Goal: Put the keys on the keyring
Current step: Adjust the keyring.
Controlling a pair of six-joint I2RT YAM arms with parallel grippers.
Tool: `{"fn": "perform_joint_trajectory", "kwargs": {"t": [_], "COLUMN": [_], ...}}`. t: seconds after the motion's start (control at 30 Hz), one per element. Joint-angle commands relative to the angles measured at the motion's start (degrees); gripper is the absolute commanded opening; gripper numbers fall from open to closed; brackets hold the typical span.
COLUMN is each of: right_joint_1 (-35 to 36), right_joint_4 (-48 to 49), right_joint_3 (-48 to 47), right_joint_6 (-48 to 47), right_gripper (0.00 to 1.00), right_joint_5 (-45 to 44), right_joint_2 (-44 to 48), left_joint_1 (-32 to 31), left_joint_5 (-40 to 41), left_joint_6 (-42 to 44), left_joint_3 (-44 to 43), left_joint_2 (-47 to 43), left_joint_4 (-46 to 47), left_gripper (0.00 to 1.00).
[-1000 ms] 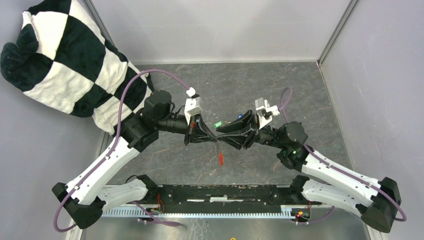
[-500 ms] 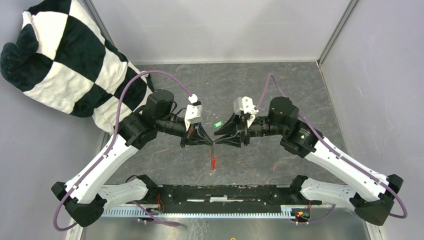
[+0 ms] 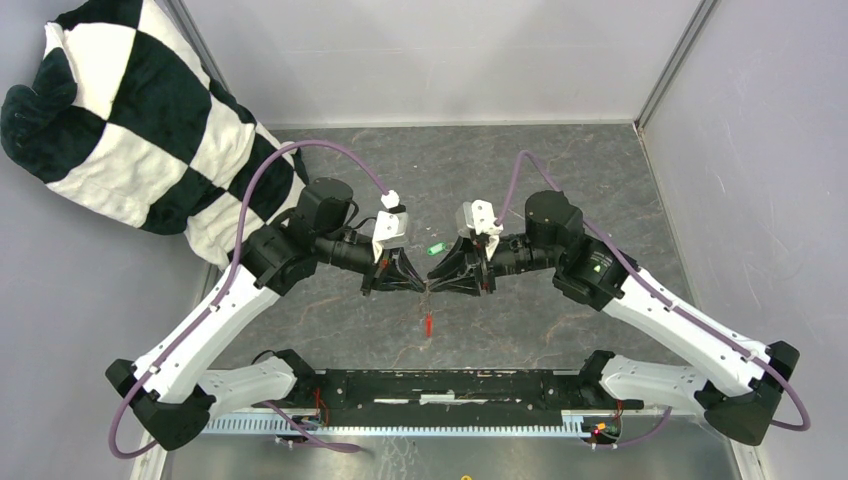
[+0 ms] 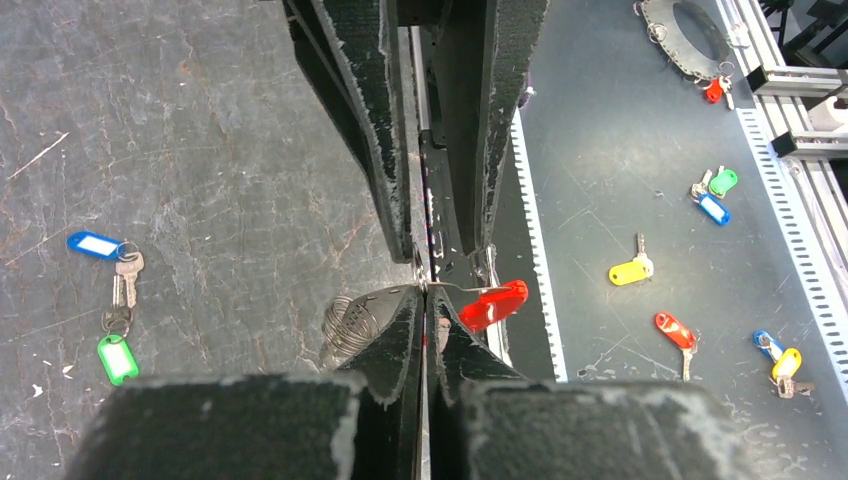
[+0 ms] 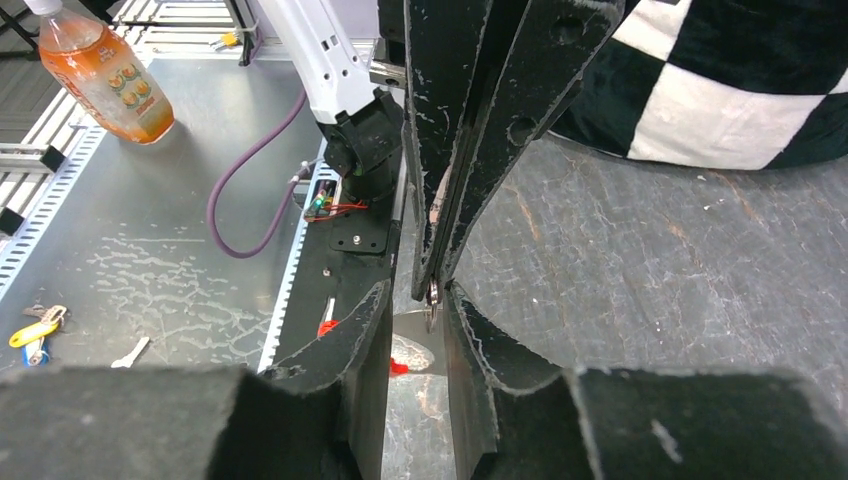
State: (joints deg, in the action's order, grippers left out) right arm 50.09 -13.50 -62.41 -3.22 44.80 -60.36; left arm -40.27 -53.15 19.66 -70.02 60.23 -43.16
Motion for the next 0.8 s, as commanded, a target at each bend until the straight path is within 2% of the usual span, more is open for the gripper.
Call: {"fn": "perform_joint_trajectory", "kwargs": {"t": [0.0,0.5,0.77], "right_joint_1": [-0.1,-0.1,-0.2], "right_joint_4": [0.2,-1.5,-1.1], "right_joint_3": [-3.4,-4.6,-4.3], "right_joint_6": [-2.2,-3.9,-3.2], "right_gripper": [0.31,0.35,0.27], "right_joint_5": [-0.6,-3.1,-0.5], "right_joint_2": [-0.9,-0.7,-2.6], "left_joint_1": [-0.2,-0.2,-0.2], "left_joint_5": [-3.1,-3.8,-4.1], "left_joint_6": [2.7,2.4,2.6], "left_joint_3": [-2.7,-2.7,-3.0], "left_joint_2": [-0.1,-0.4,-0.3], "left_joint_4": [0.9,0.8,0.8], "left_gripper": [0.02,0.02,0.02]}}
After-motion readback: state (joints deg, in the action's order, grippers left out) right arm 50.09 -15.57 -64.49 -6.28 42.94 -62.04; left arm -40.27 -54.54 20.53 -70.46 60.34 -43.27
